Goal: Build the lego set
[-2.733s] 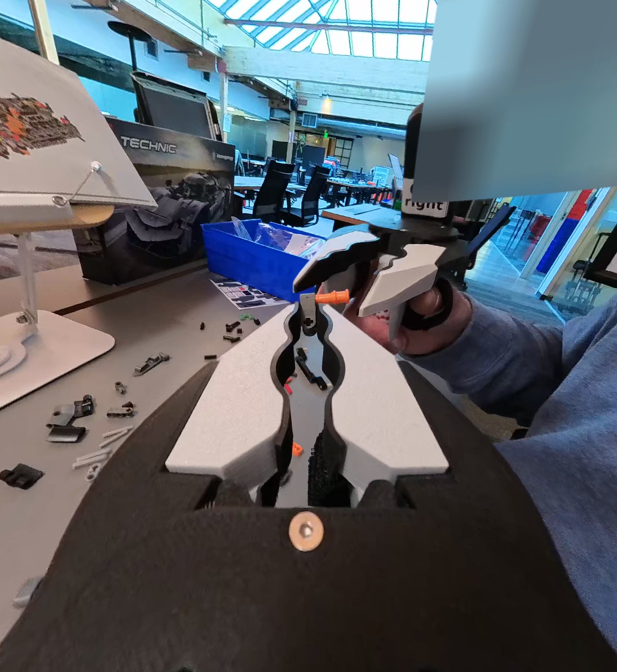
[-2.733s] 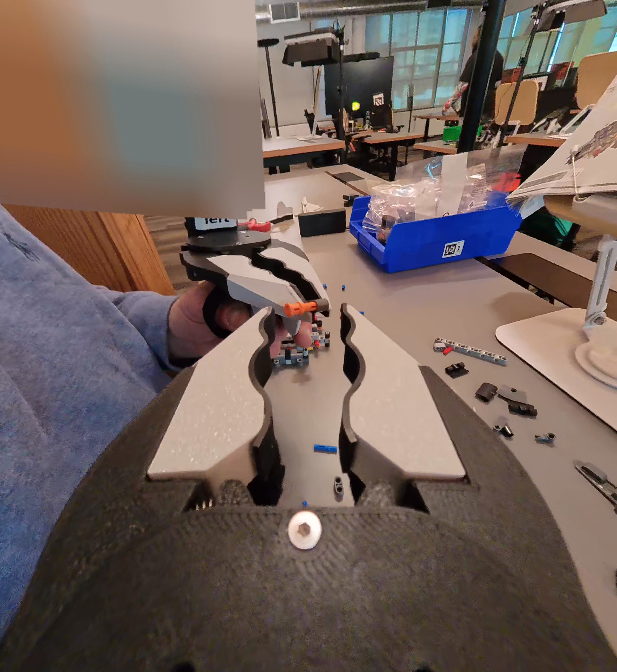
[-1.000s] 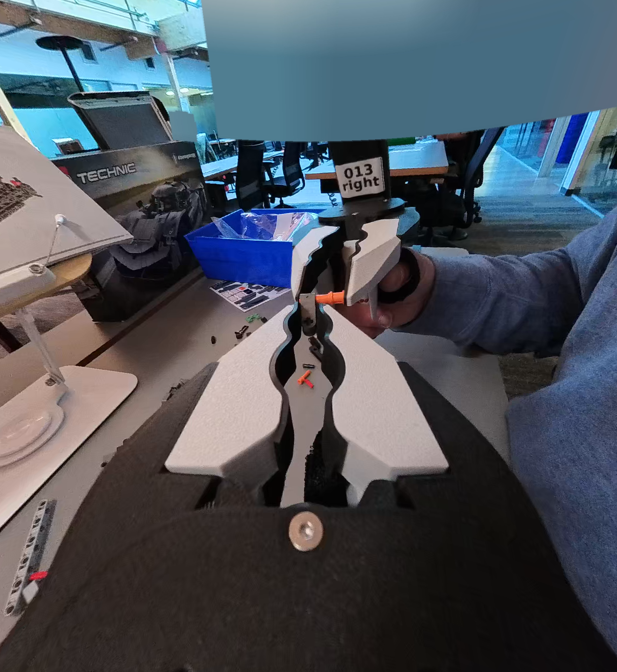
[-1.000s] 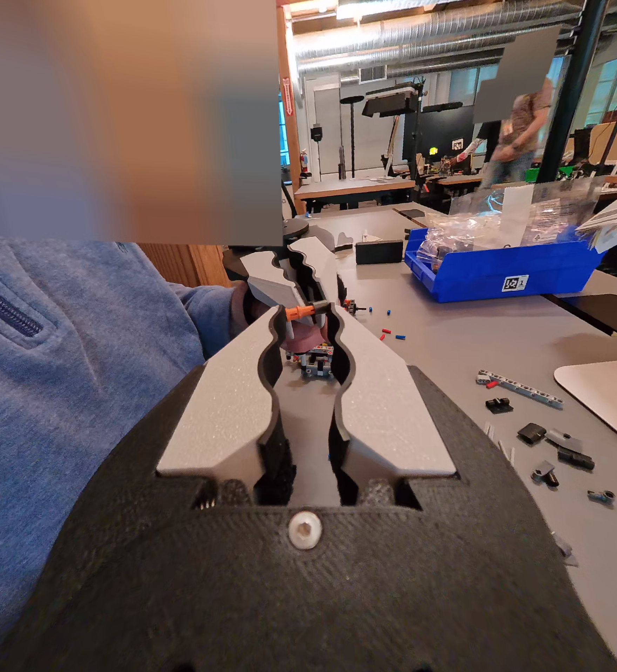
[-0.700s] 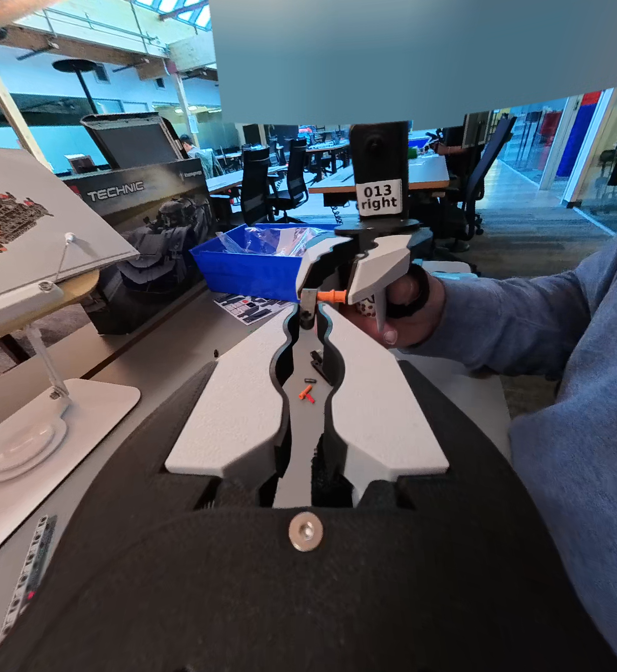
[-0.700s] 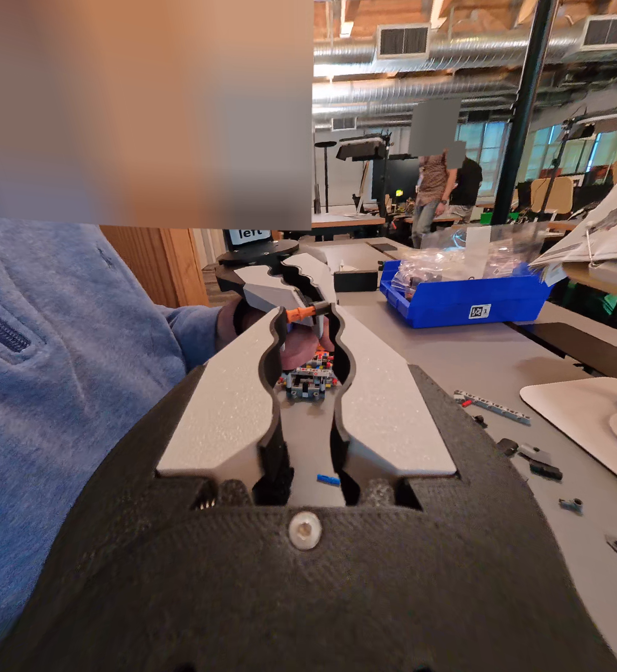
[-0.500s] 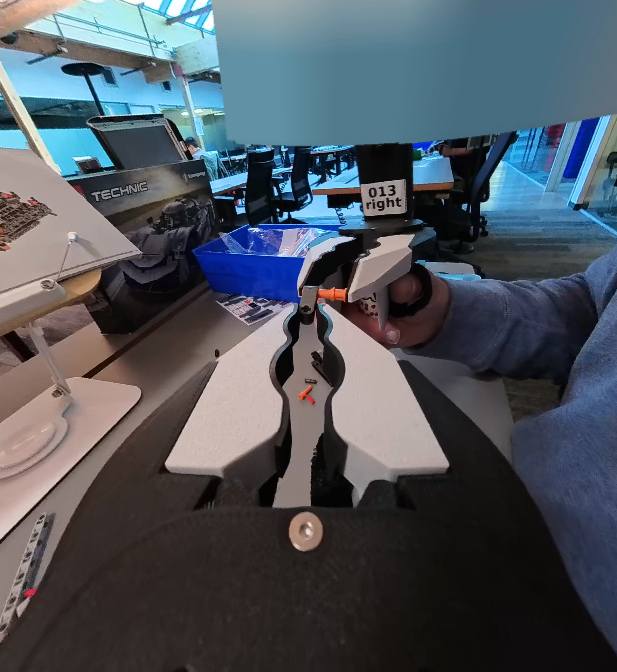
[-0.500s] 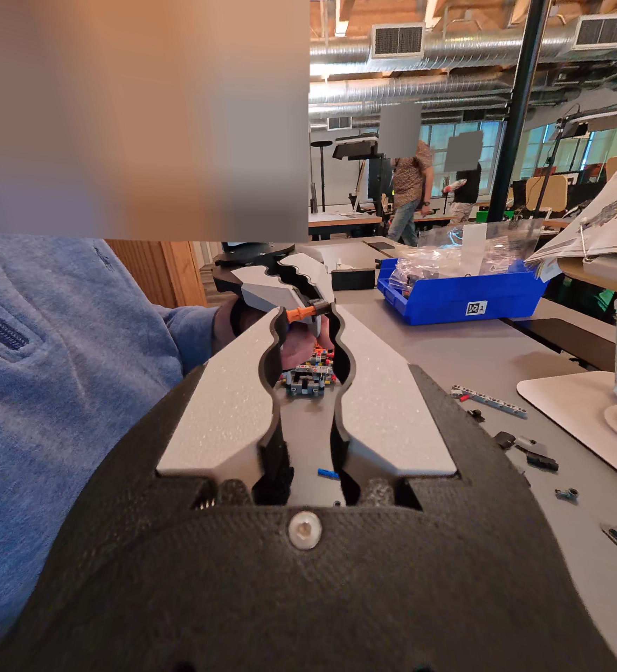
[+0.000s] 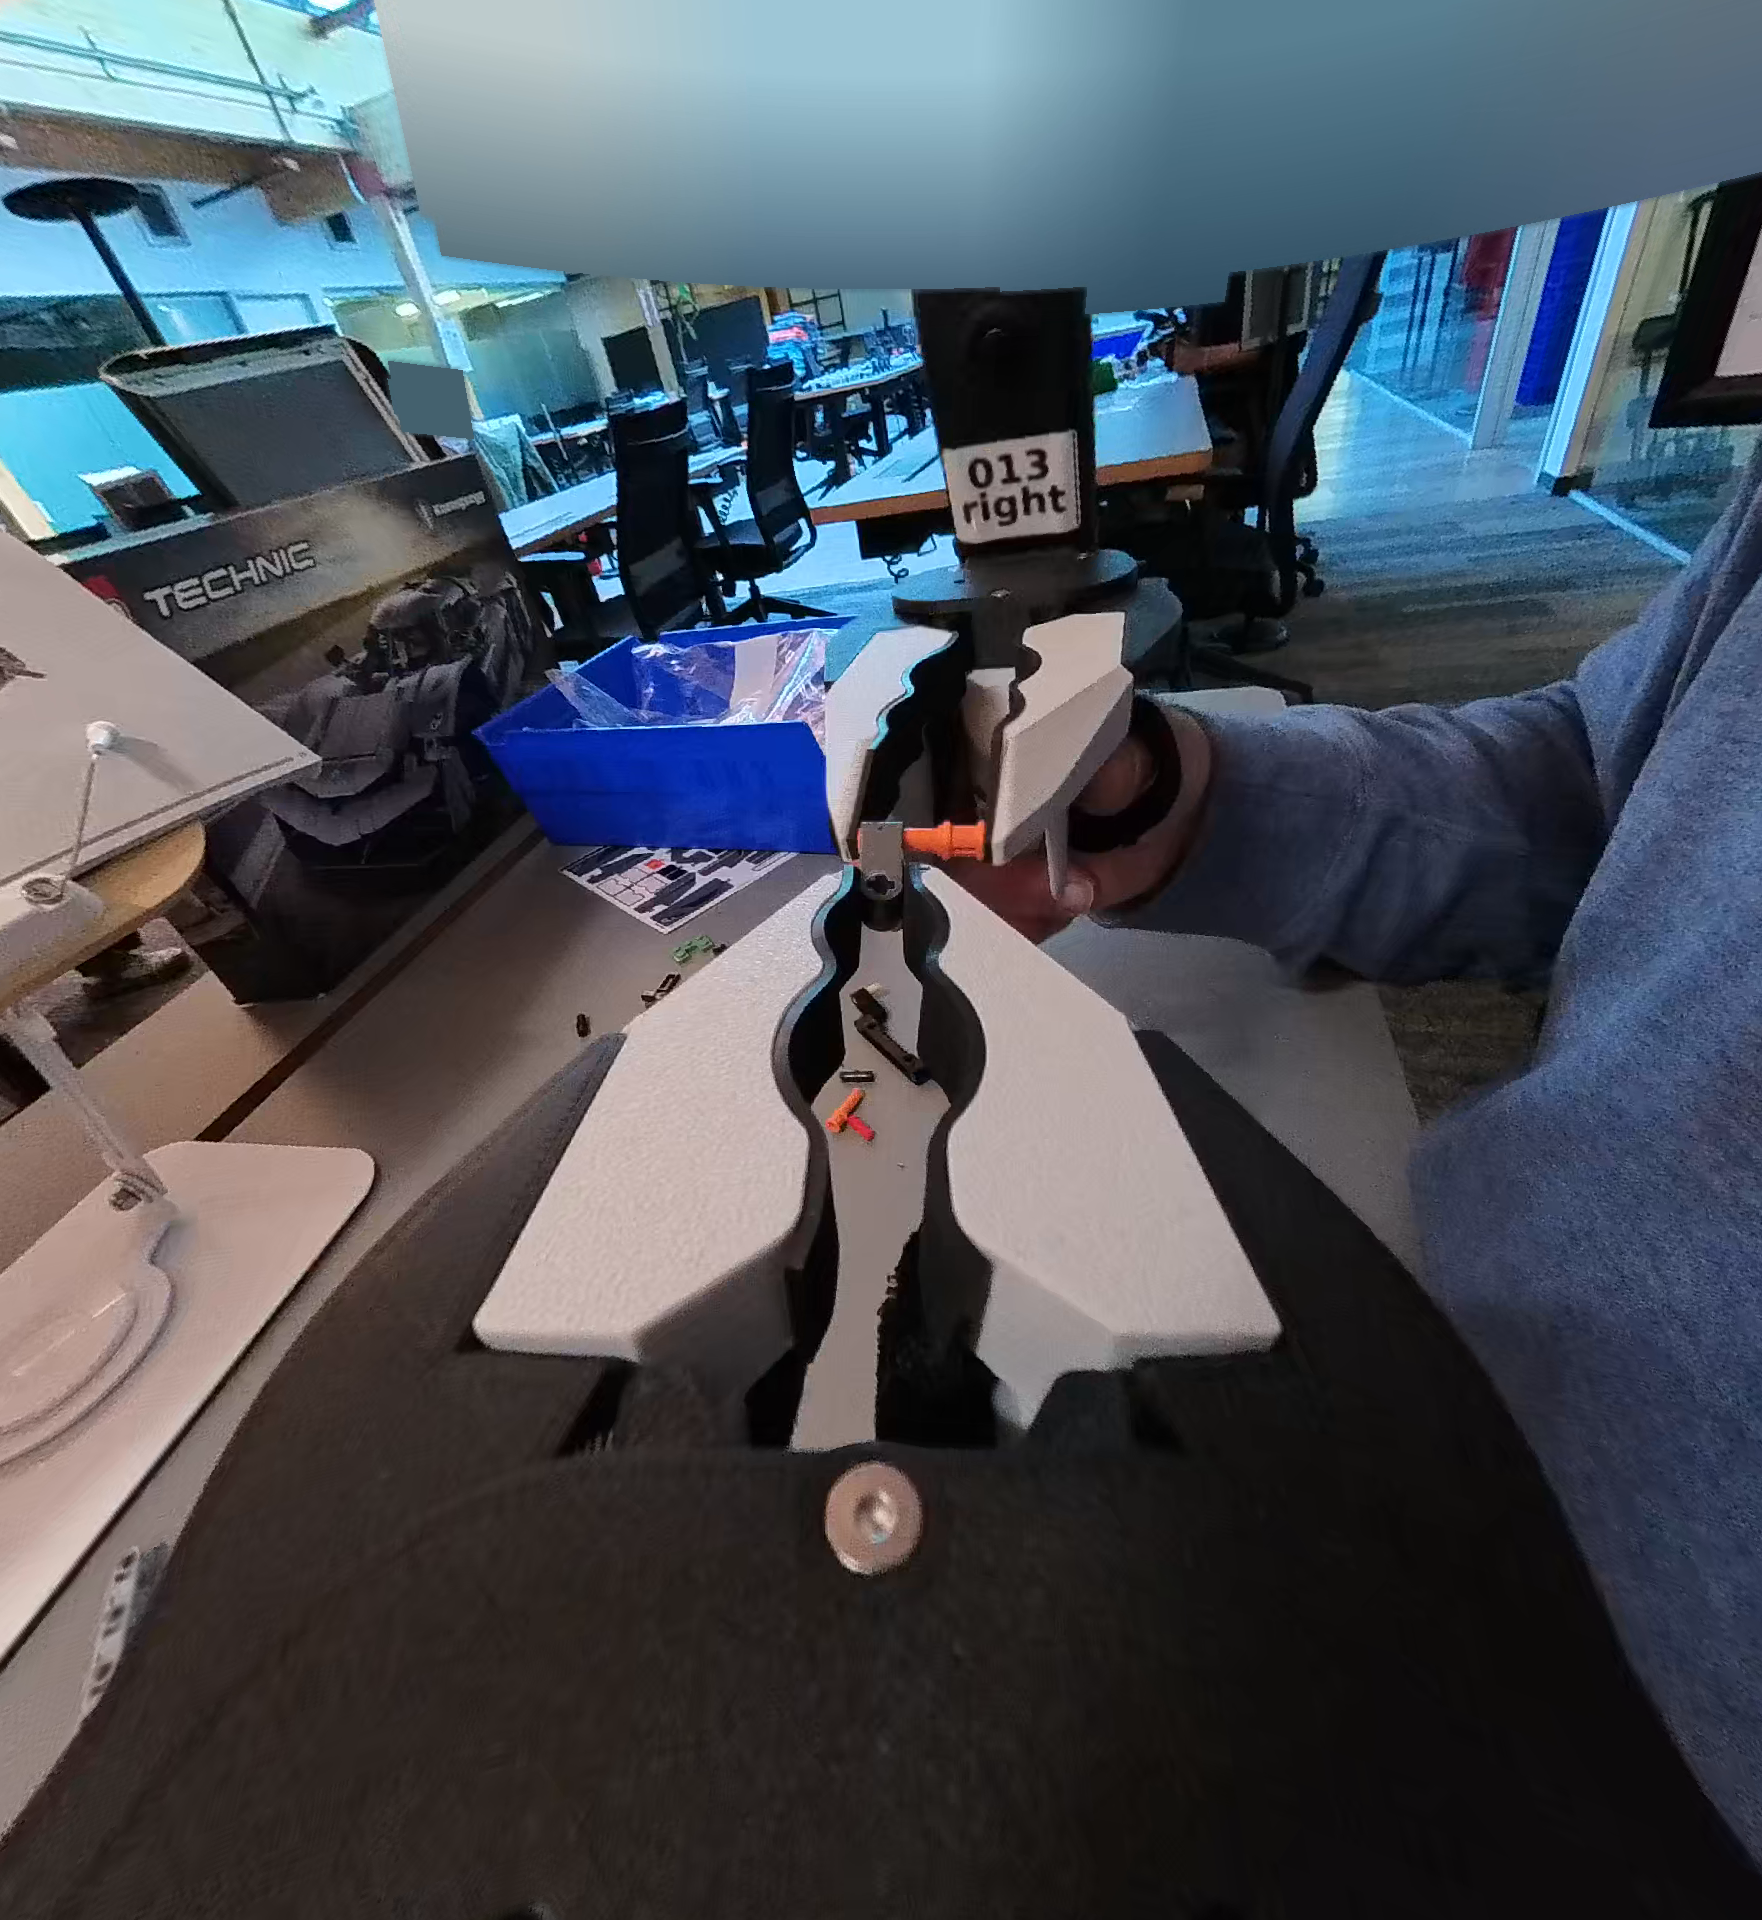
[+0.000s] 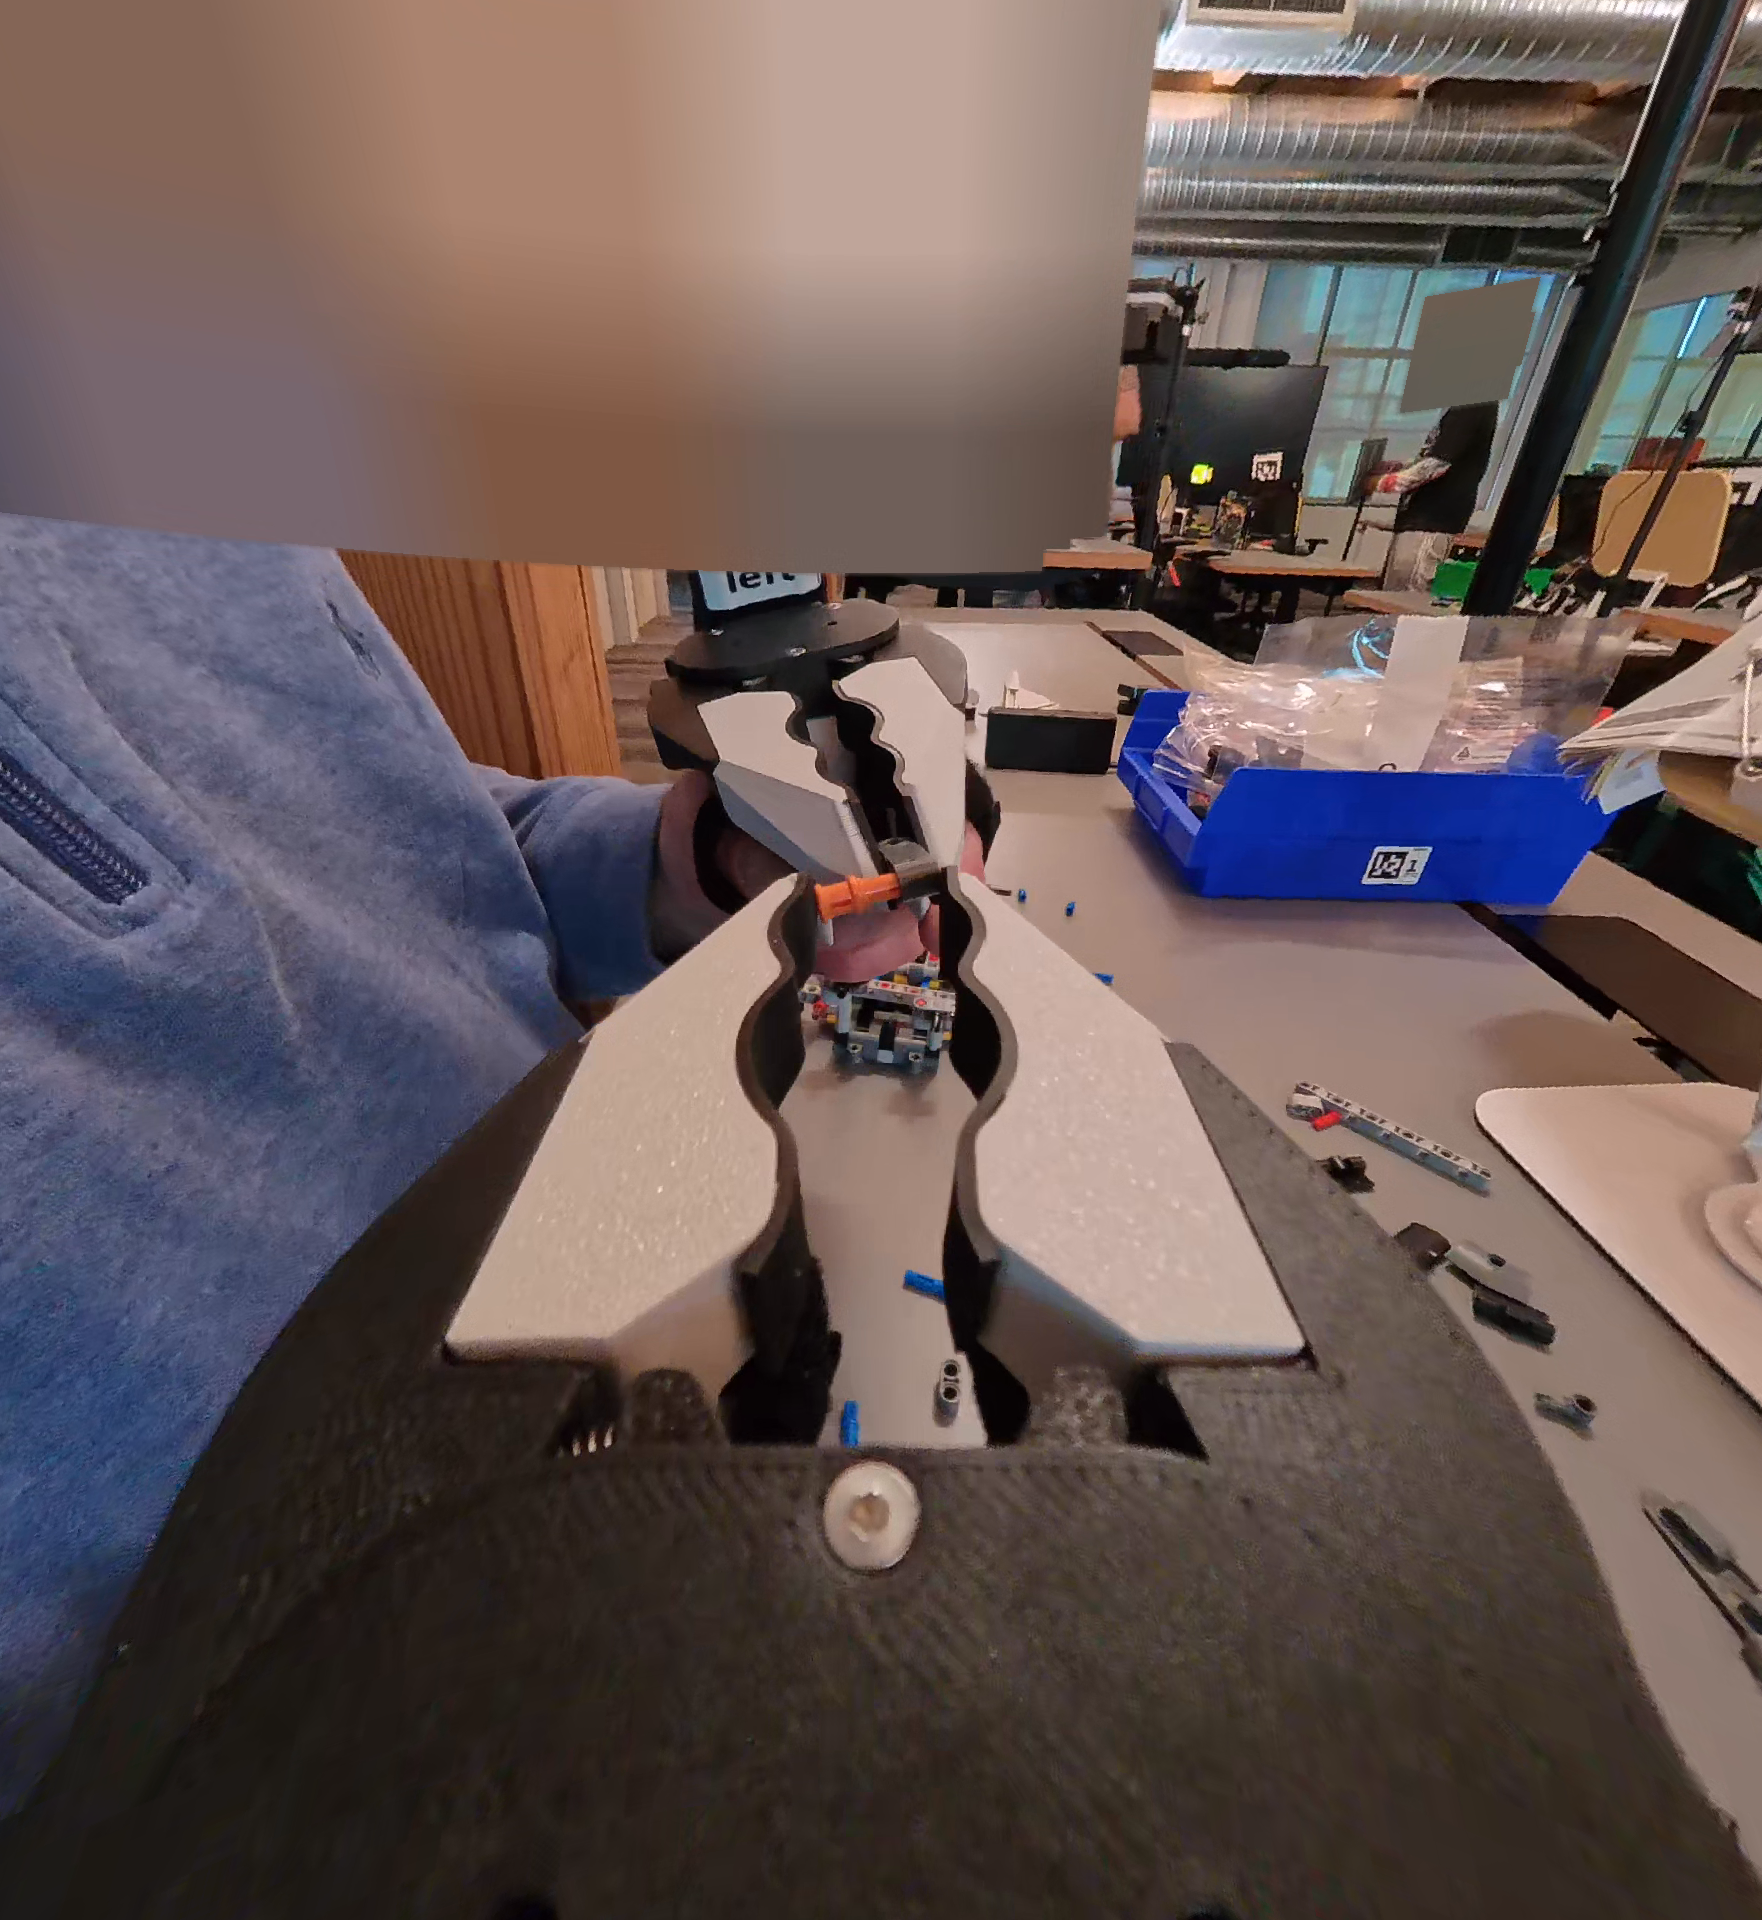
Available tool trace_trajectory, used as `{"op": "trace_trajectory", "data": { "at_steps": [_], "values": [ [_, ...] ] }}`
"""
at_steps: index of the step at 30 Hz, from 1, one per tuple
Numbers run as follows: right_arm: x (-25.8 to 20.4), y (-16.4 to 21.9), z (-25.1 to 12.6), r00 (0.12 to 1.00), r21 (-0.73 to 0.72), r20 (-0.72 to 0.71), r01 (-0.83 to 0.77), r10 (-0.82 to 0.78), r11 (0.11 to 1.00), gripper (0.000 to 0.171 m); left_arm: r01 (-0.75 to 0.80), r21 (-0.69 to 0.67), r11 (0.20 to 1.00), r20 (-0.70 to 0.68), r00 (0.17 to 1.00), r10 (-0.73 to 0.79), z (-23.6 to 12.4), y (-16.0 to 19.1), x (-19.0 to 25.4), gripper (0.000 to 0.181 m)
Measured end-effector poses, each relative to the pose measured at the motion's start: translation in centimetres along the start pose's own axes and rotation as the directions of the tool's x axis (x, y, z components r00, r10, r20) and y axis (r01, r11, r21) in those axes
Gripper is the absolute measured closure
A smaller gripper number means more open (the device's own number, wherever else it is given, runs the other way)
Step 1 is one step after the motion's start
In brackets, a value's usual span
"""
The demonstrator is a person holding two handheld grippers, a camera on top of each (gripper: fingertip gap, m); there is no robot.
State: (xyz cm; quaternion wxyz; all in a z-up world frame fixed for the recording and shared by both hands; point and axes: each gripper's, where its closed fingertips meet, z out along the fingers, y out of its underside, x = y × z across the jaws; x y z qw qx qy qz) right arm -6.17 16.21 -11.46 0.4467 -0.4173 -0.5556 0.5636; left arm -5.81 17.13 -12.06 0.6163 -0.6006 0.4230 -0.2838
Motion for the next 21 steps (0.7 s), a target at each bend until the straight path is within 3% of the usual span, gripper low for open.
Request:
{"op": "trace_trajectory", "data": {
  "at_steps": [15,21],
  "values": [
    [-0.5,-0.6,-0.2,0.997,0.065,-0.008,-0.079,0.080,0.995,0.150,-0.118,-0.003,0.993,0.045,0.992,0.118,0.1,-0.6,0.5,0.175],
    [-0.2,-0.9,-0.4,0.994,0.083,-0.099,-0.048,0.056,0.995,0.151,-0.131,0.016,0.991,0.102,0.986,0.129,0.1,-1.0,0.0,0.175]
  ]
}}
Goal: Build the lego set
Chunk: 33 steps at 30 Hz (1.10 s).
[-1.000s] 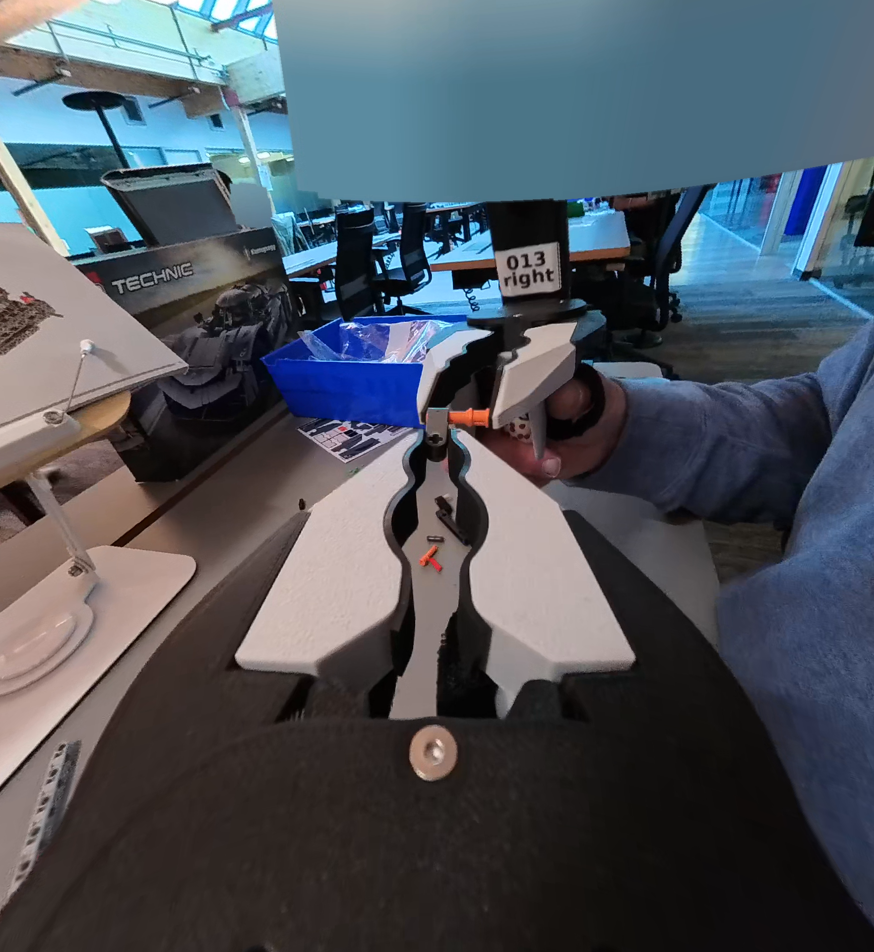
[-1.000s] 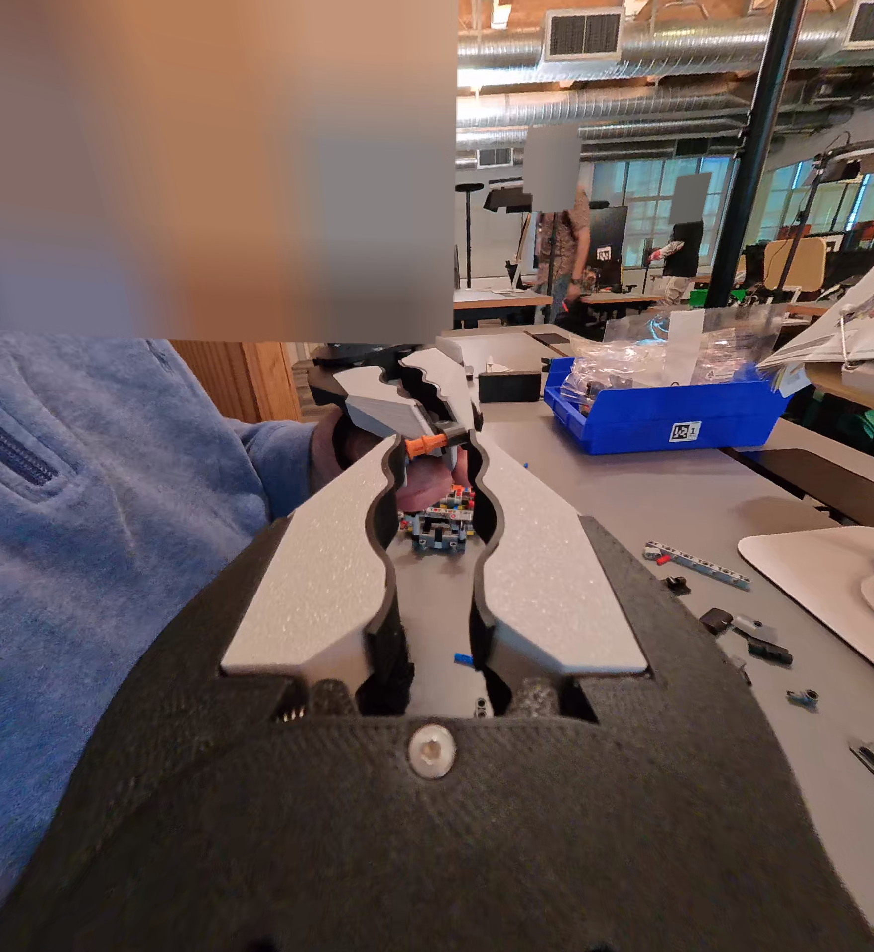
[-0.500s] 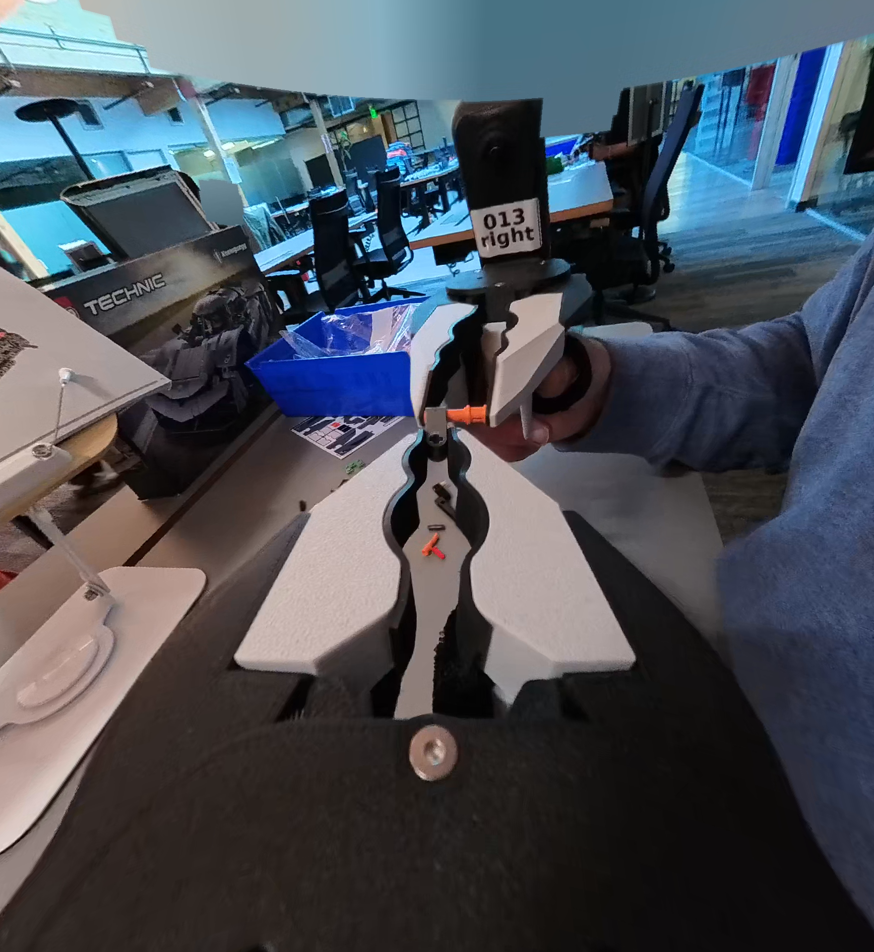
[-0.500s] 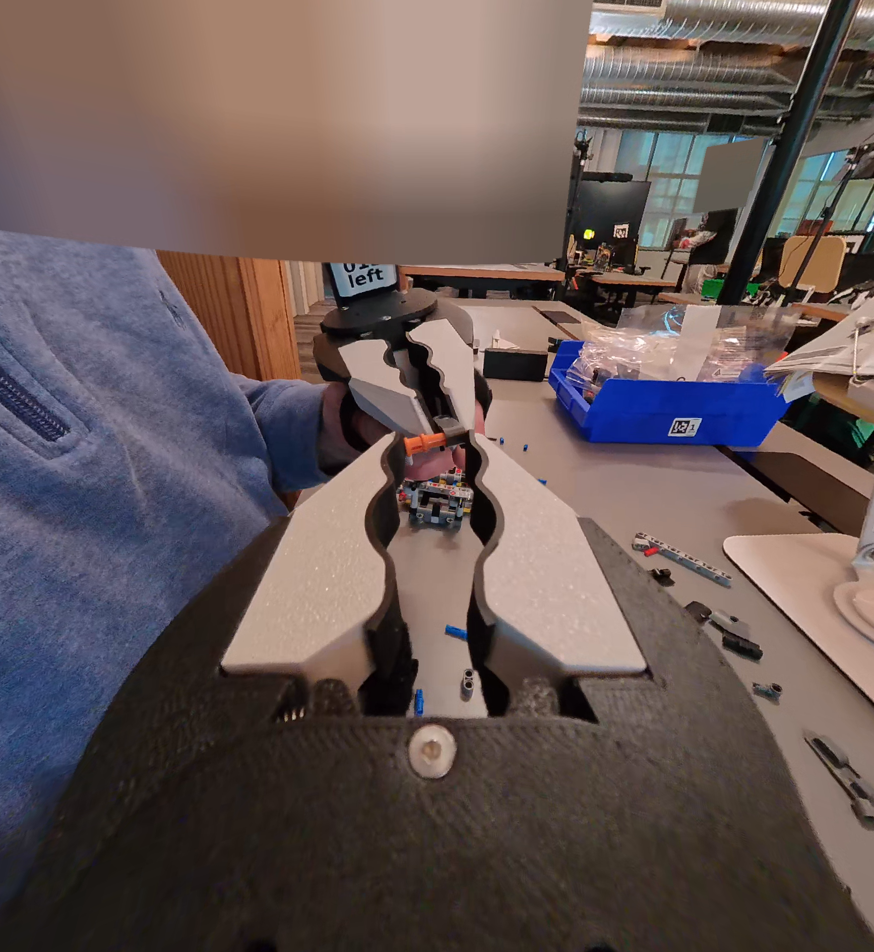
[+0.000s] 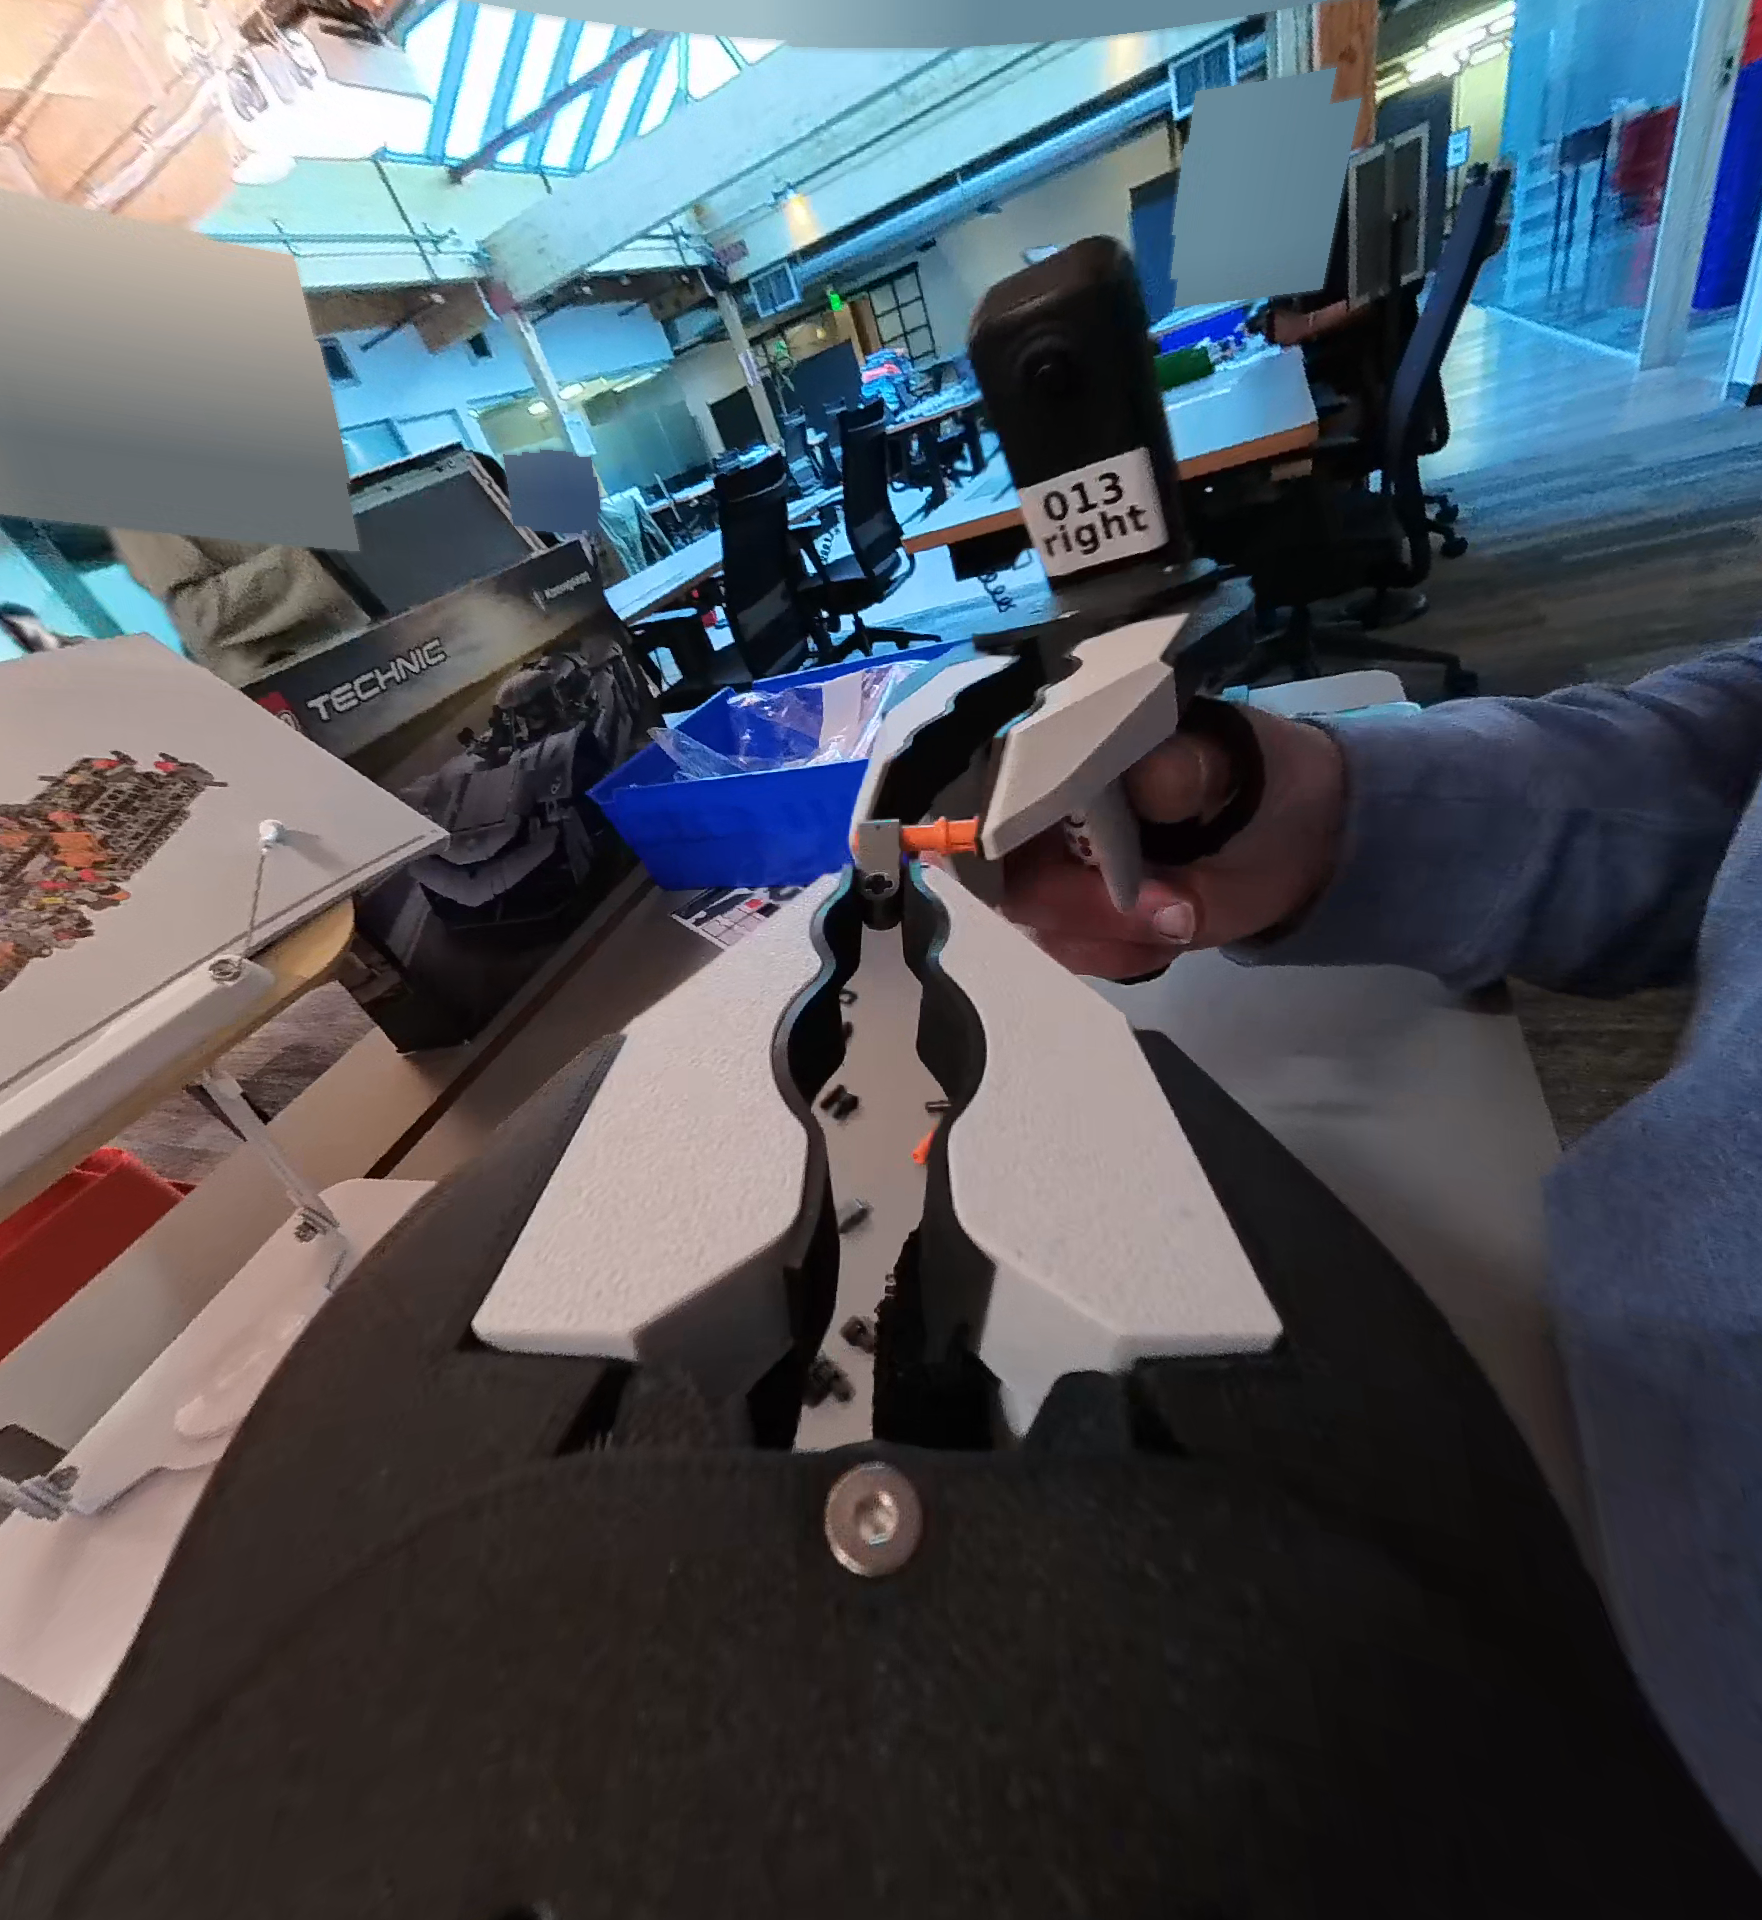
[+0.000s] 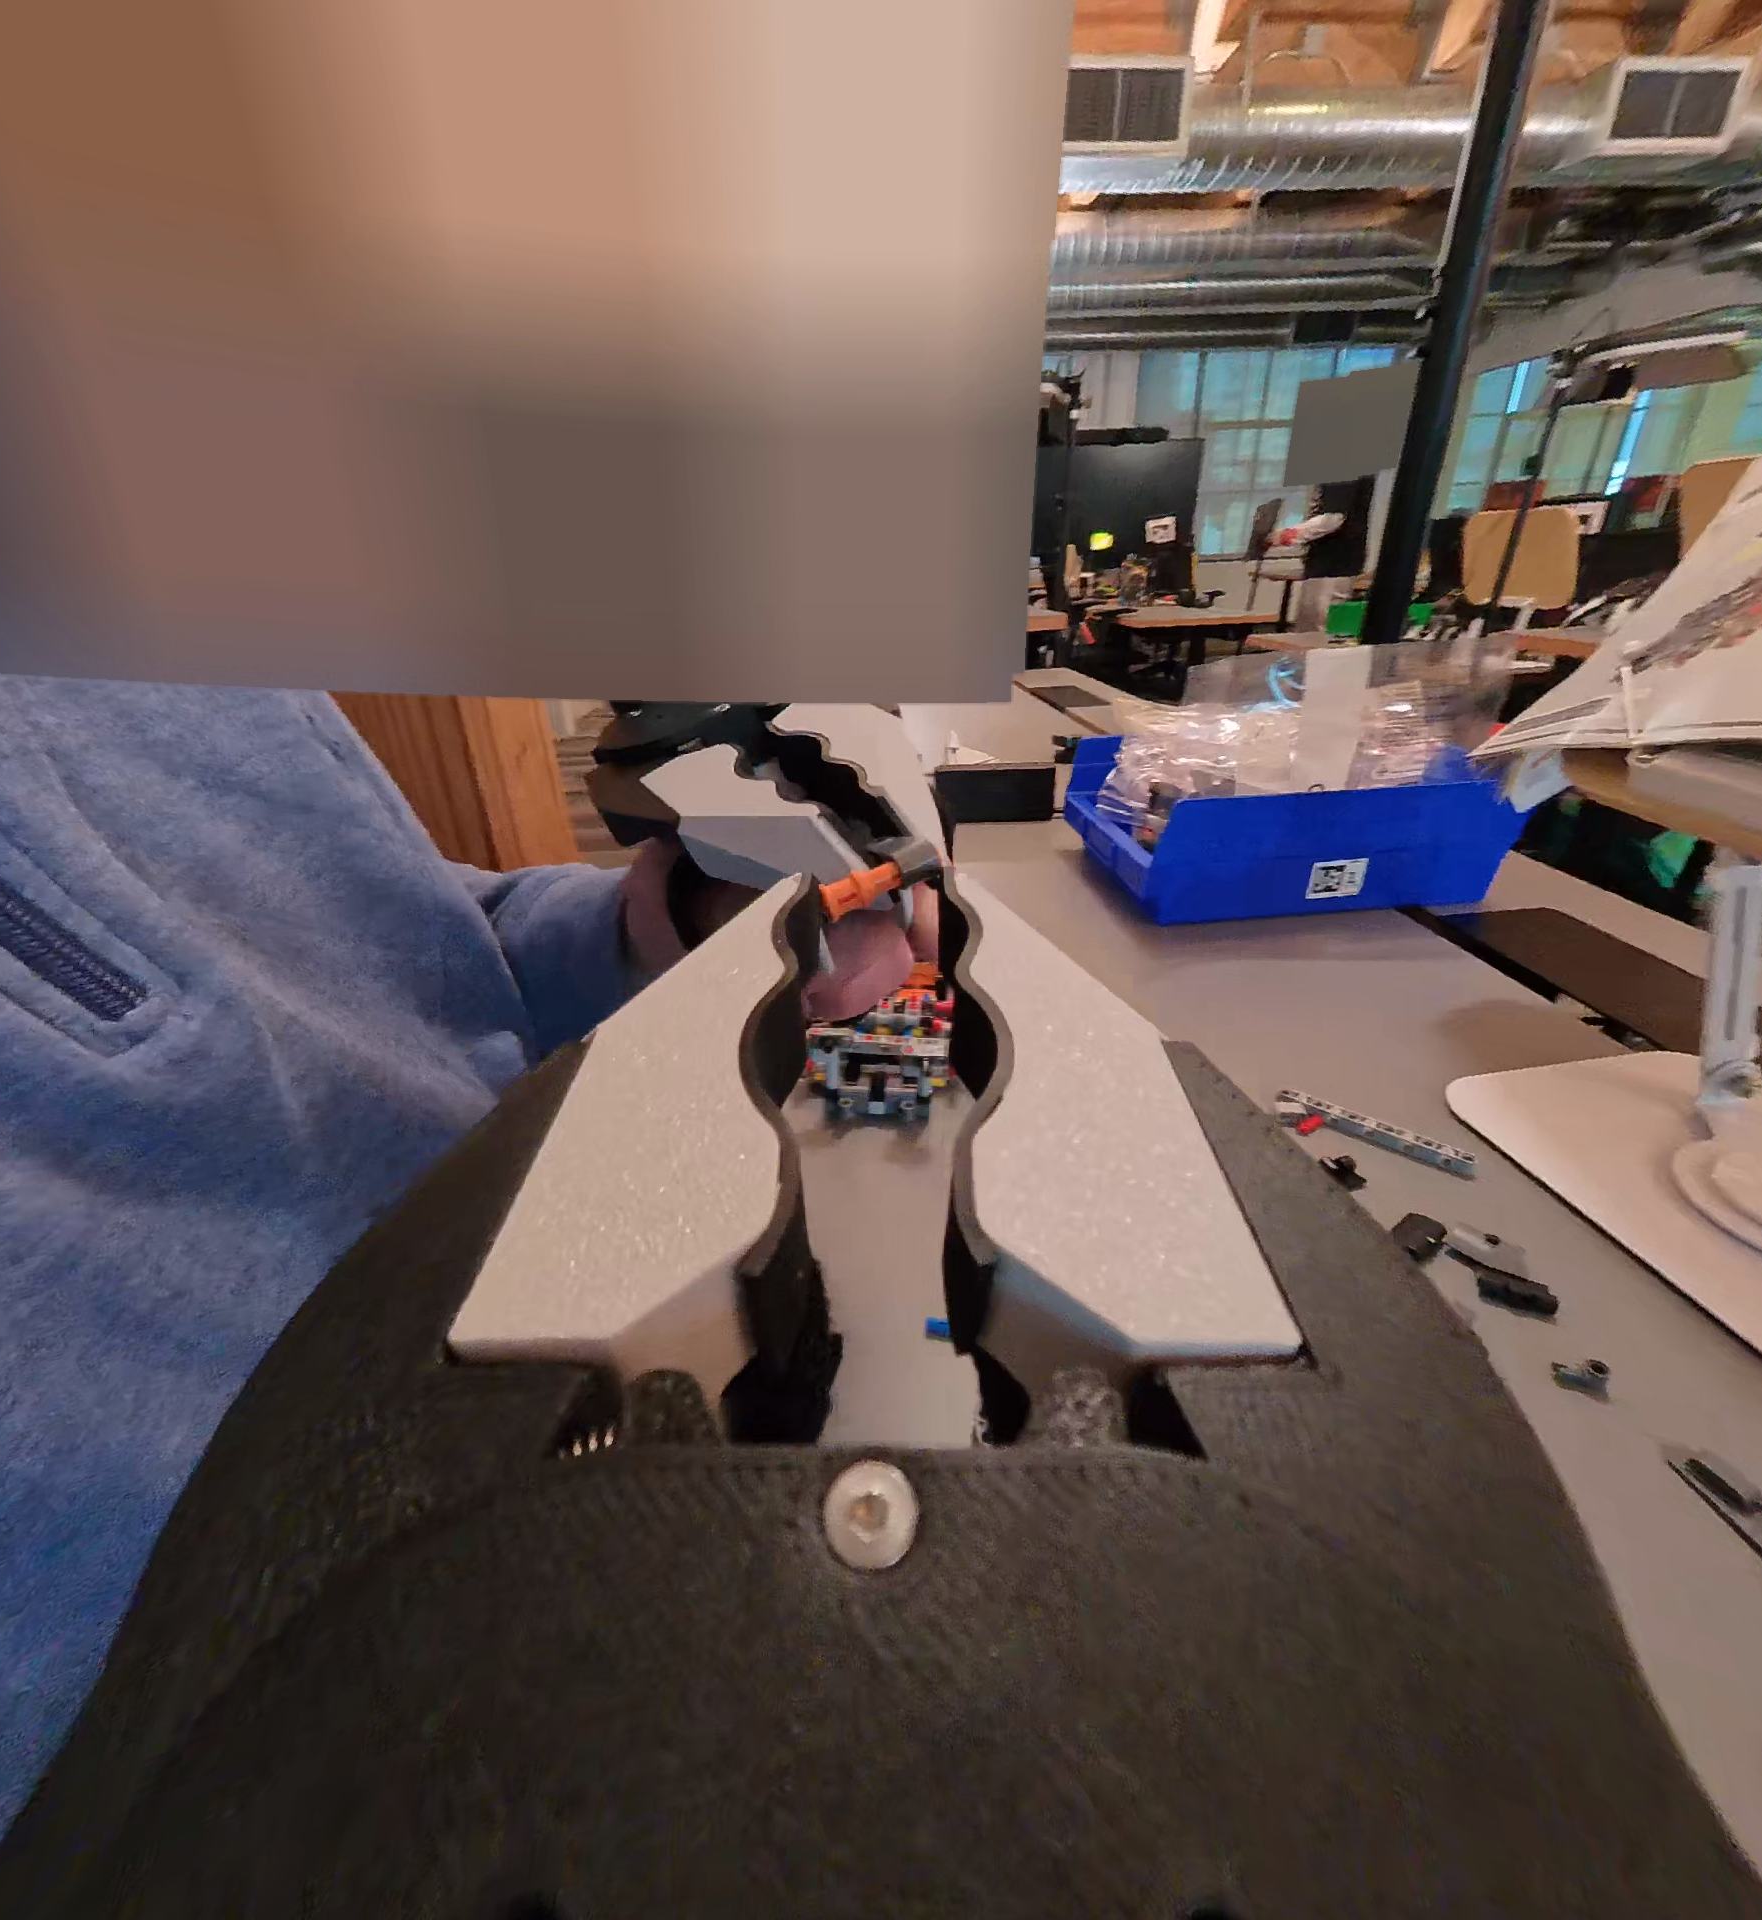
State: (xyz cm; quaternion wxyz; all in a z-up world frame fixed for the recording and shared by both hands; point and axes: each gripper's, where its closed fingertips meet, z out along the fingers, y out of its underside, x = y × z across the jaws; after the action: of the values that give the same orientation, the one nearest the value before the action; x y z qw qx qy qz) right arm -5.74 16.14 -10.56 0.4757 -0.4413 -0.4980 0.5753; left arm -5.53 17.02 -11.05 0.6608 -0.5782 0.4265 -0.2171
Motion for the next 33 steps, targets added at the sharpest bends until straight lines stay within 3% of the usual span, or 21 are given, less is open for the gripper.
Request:
{"op": "trace_trajectory", "data": {
  "at_steps": [4,7,9,18,33],
  "values": [
    [-0.2,0.0,-0.1,0.998,-0.016,-0.043,0.053,-0.054,0.998,0.154,0.000,0.001,1.000,-0.002,1.000,0.000,0.0,-0.1,0.0,0.175],
    [0.0,-0.1,-0.2,0.994,-0.029,-0.066,0.084,-0.086,0.996,0.142,0.014,-0.003,1.000,-0.032,0.999,-0.014,0.2,-0.1,0.5,0.175],
    [-0.3,0.1,-0.1,0.991,-0.057,-0.056,0.118,-0.121,0.991,0.149,0.010,-0.014,1.000,-0.033,0.999,-0.010,0.4,0.1,0.7,0.175],
    [0.0,-0.1,-0.3,0.967,-0.079,-0.130,0.209,-0.218,0.975,0.150,0.047,-0.009,0.999,-0.022,0.999,-0.047,0.6,0.0,0.4,0.176],
    [-0.3,-0.1,-1.3,0.979,-0.064,-0.081,0.181,-0.186,0.981,0.150,0.104,0.010,0.995,-0.068,0.992,-0.103,1.1,0.0,0.9,0.176]
  ]
}}
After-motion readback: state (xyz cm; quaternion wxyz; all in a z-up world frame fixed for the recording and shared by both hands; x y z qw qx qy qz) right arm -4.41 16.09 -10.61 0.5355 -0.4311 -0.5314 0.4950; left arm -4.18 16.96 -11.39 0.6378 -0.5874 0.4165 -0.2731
